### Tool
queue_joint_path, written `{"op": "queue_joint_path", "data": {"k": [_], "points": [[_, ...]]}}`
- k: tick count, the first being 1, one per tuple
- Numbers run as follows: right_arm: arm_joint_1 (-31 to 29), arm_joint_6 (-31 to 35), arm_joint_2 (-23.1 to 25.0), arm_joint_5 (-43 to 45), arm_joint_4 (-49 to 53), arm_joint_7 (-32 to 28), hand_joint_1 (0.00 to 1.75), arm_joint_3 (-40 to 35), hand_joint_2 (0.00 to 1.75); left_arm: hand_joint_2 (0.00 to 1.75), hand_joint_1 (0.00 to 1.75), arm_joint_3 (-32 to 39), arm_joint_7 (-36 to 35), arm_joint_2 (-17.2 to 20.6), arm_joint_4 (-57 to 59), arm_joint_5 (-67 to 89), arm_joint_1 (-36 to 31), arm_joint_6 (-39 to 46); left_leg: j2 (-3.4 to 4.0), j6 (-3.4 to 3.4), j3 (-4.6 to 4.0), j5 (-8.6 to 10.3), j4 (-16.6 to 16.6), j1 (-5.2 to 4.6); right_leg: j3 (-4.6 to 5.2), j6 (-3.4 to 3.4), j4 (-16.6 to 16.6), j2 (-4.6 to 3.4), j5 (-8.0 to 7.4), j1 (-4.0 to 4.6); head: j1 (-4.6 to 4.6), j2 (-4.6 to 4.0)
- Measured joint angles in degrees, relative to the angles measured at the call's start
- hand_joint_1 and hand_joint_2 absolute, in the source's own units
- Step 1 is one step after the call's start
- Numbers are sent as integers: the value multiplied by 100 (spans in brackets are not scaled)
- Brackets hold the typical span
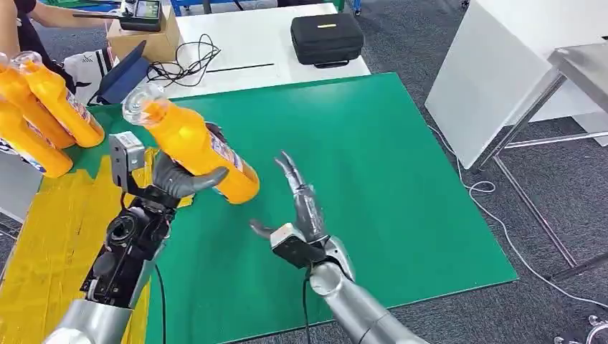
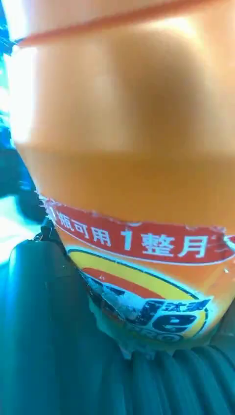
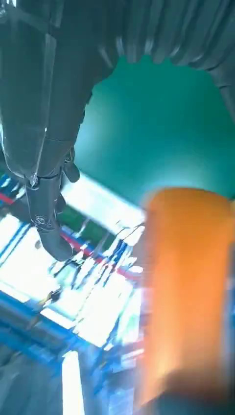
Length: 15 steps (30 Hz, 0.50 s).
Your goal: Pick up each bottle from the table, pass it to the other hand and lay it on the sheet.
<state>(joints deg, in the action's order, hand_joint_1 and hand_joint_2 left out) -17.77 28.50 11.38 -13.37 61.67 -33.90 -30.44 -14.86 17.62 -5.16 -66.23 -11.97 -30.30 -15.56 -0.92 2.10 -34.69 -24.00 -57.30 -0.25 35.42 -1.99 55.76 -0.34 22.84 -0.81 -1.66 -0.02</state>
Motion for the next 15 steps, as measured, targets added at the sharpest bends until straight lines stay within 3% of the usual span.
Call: {"op": "queue_joint_path", "data": {"k": [6, 15], "points": [[688, -588, -356, 730, 1875, -453, 0, 592, 175, 175, 175, 417, 254, 249, -258, 744, 12, 446, -1, 0, 0, 0, 0, 0, 0, 0, 0, 0, 0, 0, 0, 0], [1493, -1782, -651, 1458, 3888, -450, 0, 1206, 175, 175, 175, 629, -243, 581, -371, 4820, -150, 2559, -2, 0, -1, -1, 0, 0, 1, 0, -1, 2, 0, 0, 0, 0]]}}
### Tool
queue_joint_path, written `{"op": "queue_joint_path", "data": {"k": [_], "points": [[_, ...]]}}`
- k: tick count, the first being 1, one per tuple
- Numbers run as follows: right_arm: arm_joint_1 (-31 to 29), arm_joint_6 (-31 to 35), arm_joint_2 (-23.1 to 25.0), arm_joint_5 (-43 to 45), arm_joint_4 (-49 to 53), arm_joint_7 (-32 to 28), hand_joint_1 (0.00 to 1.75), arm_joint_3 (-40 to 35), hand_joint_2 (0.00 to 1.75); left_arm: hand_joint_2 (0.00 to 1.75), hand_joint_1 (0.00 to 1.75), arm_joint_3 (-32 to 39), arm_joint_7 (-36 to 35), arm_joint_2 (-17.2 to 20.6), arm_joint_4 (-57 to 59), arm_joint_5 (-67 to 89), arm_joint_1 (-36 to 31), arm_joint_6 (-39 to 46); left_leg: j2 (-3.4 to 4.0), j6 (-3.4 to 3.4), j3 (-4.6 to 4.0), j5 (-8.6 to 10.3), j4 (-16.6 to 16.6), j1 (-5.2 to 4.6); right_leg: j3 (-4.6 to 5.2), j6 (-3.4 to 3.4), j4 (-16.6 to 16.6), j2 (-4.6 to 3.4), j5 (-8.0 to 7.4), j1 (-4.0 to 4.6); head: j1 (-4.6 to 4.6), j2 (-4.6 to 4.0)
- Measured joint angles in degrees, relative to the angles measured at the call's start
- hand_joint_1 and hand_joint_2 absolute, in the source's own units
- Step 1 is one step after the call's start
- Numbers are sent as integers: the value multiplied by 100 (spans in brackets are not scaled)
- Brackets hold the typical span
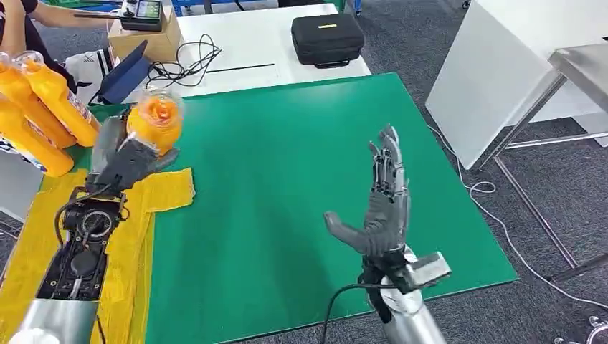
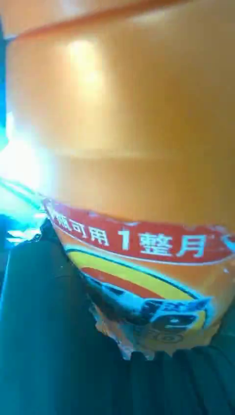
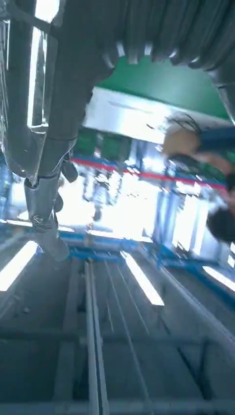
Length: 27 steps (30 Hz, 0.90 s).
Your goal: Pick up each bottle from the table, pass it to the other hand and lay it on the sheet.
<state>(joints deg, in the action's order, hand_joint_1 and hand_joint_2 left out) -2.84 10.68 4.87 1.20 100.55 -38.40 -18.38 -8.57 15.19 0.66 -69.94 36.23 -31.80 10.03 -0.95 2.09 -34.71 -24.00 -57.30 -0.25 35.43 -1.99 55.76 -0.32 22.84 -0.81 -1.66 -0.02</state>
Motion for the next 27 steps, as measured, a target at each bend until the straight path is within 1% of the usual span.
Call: {"op": "queue_joint_path", "data": {"k": [3, 7, 10, 16, 21, 27], "points": [[99, -221, -59, 199, 334, 22, 0, 135, 175, 175, 175, 44, -182, 72, 43, 387, -126, 98, 3, 0, 3, 0, 0, 0, 0, 0, 0, -1, -1, 0, -2, 0], [98, -918, -129, 713, 642, 219, 0, 332, 175, 175, 175, 17, -800, 269, 422, 1939, -428, 236, 4, 1, 3, 1, 0, -1, -1, 1, 0, -2, -3, -1, -2, 0], [49, -1191, -149, 798, 802, 479, 0, 599, 175, 175, 175, 20, -894, 470, 912, 2521, -597, 231, 7, 1, 8, 2, 0, 0, -2, 1, 1, -6, -3, 0, 2, 0], [-82, -1219, -181, 806, 810, 590, 0, 881, 175, 175, 175, 35, -1124, 671, 1773, 3105, -647, 131, 8, 0, 5, 3, 0, 1, -1, 1, 2, -5, -2, 1, -2, 0], [-99, -1060, -190, 723, 764, 769, 0, 913, 175, 175, 175, 155, -1086, 691, 2443, 3103, -667, 129, 5, 0, 2, 3, 0, 0, -1, 1, 2, -4, -2, 0, 0, 0], [-133, -911, -192, 651, 681, 975, 0, 924, 175, 175, 175, 292, -1261, 688, 3113, 3253, -737, 203, 5, 0, 2, 3, 0, 0, -1, 1, 1, -4, -2, -1, 0, 0]]}}
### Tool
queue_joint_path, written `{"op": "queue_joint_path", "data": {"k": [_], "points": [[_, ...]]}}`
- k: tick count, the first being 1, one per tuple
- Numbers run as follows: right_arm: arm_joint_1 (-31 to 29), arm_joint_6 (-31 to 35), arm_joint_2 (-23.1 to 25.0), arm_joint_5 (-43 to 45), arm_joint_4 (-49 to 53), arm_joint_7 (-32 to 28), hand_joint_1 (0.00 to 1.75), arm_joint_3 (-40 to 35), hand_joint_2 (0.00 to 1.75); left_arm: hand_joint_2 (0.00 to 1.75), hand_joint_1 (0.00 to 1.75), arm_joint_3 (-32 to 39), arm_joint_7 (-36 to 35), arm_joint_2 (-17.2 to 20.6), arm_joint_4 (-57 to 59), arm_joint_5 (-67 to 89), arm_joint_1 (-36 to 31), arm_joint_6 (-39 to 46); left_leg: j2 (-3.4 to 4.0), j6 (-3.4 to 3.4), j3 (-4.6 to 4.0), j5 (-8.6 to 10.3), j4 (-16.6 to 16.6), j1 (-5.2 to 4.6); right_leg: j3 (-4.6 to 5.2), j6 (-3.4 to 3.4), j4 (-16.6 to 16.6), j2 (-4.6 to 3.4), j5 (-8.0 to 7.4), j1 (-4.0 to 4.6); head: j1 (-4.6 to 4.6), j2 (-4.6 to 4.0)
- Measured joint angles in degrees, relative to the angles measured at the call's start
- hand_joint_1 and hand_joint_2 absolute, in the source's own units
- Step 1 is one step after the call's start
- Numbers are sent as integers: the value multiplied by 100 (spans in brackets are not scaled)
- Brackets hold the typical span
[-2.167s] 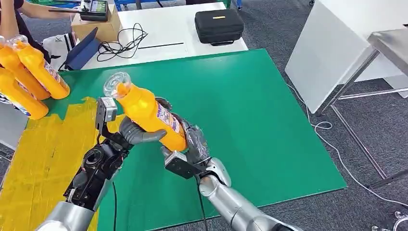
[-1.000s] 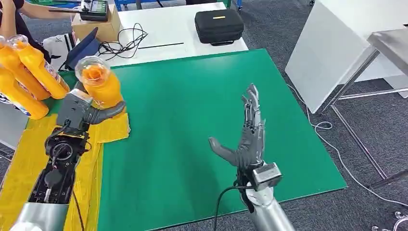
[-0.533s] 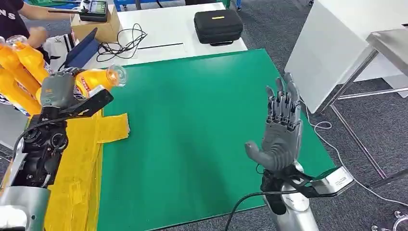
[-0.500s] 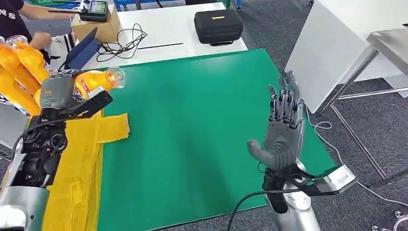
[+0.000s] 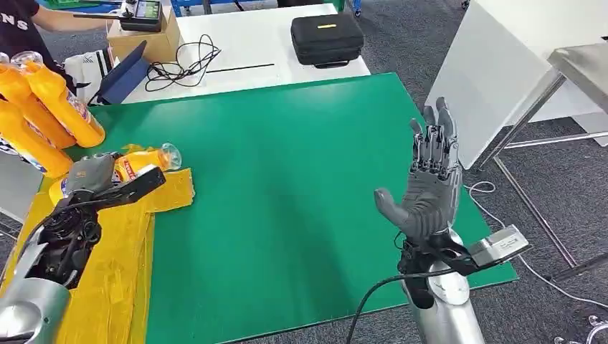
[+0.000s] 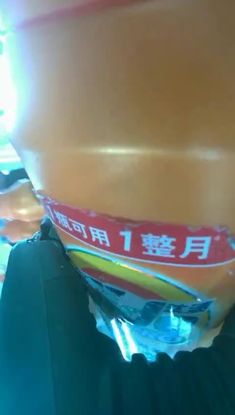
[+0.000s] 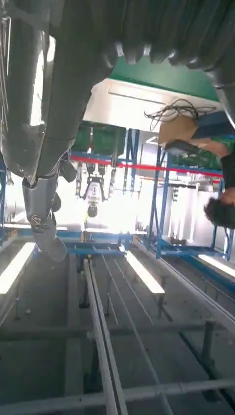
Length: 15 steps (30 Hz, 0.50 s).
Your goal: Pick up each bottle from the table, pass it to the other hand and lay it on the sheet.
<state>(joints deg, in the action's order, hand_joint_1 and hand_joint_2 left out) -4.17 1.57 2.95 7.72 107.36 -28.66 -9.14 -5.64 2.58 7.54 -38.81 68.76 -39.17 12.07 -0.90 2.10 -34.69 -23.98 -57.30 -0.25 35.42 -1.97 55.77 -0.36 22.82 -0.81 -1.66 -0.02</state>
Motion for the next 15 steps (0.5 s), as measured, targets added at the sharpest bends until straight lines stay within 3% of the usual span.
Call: {"op": "queue_joint_path", "data": {"k": [10, 11, 12, 15], "points": [[-70, 46, 0, -15, -122, 162, 0, 63, 175, 175, 175, 147, -61, -18, 583, 76, -19, 74, 1, 0, 1, 0, 0, 1, 1, 0, 0, -1, 0, 1, 0, 0], [-80, 44, 0, -17, -133, 169, 0, 72, 175, 175, 51, 162, -61, -22, 629, 79, -20, 66, 1, 0, 1, 0, 0, 1, 1, 0, 0, -1, 0, 1, -2, 0], [-94, 44, 0, -26, -146, 177, 0, 79, 175, 175, 0, 178, -61, -31, 677, 85, -21, 61, 1, 0, 1, 0, 0, 0, 1, 0, 0, 0, 0, 1, 0, 0], [-129, 44, 2, -70, -197, 208, 0, 81, 175, 175, 0, 206, -41, -68, 800, 92, -21, 46, 0, 0, 1, 0, 0, 0, 0, 0, 0, 0, 0, 0, -2, 0]]}}
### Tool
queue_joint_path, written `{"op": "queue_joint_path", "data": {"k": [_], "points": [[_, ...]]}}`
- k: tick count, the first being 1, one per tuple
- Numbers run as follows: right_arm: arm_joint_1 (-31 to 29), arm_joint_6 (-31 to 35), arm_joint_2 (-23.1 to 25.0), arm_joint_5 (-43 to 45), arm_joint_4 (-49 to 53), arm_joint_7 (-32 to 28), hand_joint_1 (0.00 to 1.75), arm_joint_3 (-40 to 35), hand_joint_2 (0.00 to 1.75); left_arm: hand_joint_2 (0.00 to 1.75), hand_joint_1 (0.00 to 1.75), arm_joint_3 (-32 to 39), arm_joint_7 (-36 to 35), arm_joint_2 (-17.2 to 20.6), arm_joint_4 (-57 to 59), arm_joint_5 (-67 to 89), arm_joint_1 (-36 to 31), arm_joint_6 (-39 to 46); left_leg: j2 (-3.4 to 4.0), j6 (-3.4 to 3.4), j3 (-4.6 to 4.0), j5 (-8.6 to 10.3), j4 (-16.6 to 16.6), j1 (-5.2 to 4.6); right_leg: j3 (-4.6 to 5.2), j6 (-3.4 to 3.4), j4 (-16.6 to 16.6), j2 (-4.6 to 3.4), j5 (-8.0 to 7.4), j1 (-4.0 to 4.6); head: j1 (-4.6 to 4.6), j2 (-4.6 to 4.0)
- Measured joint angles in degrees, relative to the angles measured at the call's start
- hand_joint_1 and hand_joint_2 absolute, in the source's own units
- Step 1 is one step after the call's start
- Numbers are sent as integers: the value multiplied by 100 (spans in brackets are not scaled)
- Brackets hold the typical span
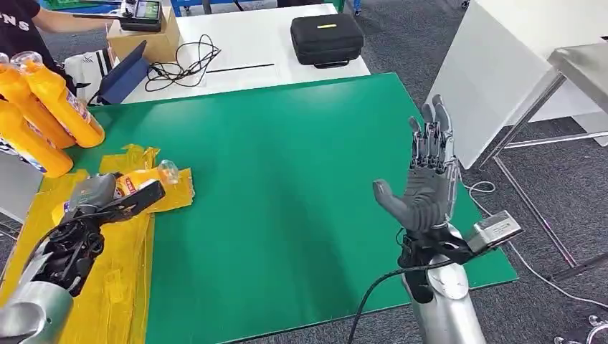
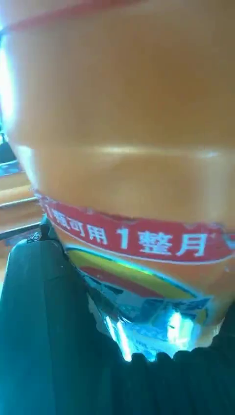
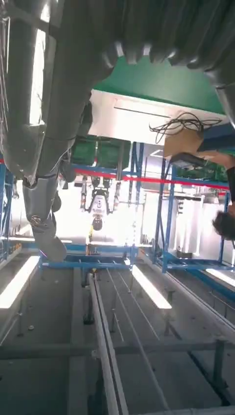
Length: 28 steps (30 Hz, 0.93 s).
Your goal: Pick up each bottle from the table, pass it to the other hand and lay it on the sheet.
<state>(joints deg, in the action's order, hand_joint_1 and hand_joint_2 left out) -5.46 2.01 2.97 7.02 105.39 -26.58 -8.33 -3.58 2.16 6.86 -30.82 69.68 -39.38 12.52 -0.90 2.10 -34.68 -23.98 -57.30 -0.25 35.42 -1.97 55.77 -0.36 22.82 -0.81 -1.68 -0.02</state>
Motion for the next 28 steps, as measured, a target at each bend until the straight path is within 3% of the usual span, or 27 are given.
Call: {"op": "queue_joint_path", "data": {"k": [4, 5, 15, 28], "points": [[-52, 9, 0, -55, -83, 57, 0, 0, 175, 175, 0, 31, 37, -83, 140, 20, -2, -9, 0, 0, 0, 0, 0, 0, 0, 0, 0, 0, 0, 0, 0, 0], [-65, 18, 0, -63, -107, 66, 0, 0, 175, 0, 0, 39, 50, -98, 170, 20, -10, -37, 0, 0, 0, 0, 0, 0, 0, 0, 0, 0, 0, 0, 2, 0], [-137, 142, -4, -151, -286, 98, 0, 0, 175, 0, 0, 131, 63, -223, 363, 48, -46, -24, 0, 0, 0, 0, 0, 1, 0, 0, 0, 0, 0, 1, 2, 0], [-114, 555, 0, -502, -317, 149, 0, 15, 175, 0, 0, 551, 220, -391, -9, -319, -67, 769, 1, 0, 2, 0, -1, -1, 0, 0, 0, -1, 0, 0, 0, 0]]}}
